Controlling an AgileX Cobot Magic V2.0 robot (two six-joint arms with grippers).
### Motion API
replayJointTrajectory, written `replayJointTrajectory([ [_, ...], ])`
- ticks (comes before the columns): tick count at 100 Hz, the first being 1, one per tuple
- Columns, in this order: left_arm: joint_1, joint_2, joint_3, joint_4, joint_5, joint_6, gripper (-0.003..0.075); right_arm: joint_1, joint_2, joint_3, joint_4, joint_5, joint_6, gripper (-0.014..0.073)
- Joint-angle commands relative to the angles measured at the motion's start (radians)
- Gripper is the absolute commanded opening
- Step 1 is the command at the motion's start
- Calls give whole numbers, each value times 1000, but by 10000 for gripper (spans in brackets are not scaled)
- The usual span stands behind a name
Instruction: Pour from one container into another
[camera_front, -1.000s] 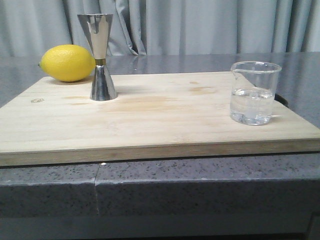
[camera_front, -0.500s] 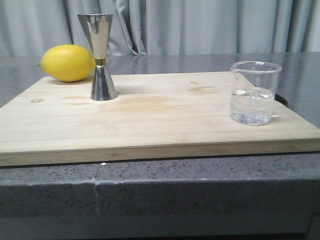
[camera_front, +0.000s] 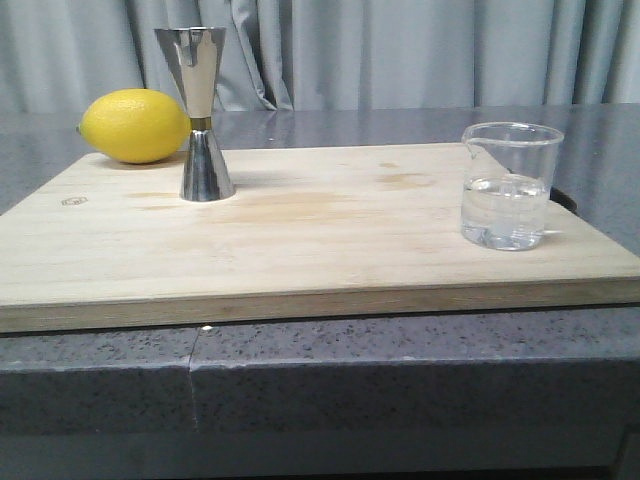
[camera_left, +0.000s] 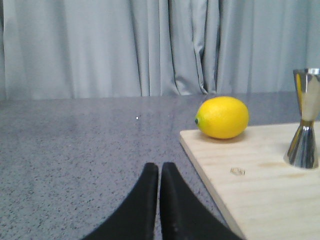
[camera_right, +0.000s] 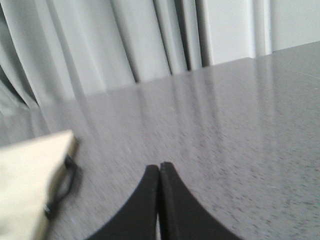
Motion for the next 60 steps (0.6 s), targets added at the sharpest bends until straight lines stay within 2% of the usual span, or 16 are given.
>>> replayJointTrajectory([
  [1, 4, -27, 11, -97, -150, -3, -20, -3, -16, 18, 160, -125, -1, -62],
  [8, 4, -27, 0, -193, -177, -3, -20, -3, -16, -9, 269, -104, -1, -62],
  [13, 4, -27, -17, -314, -168, -3, -20, -3, -16, -37, 314, -66, -1, -62],
  [20, 4, -25, -54, -457, -116, -3, -20, -3, -16, -99, 319, 33, -1, -62],
  [25, 4, -15, -83, -501, -62, -3, -20, -3, -6, -161, 319, 109, -1, -62],
  [38, 2, 43, -177, -485, 84, -3, -20, -3, 74, -302, 319, 278, -62, -62],
  [54, 2, 190, -336, -368, 262, 23, -20, -3, 255, -483, 319, 509, -257, -62],
  [60, 2, 266, -407, -321, 341, 82, -20, -3, 326, -539, 319, 579, -344, -62],
])
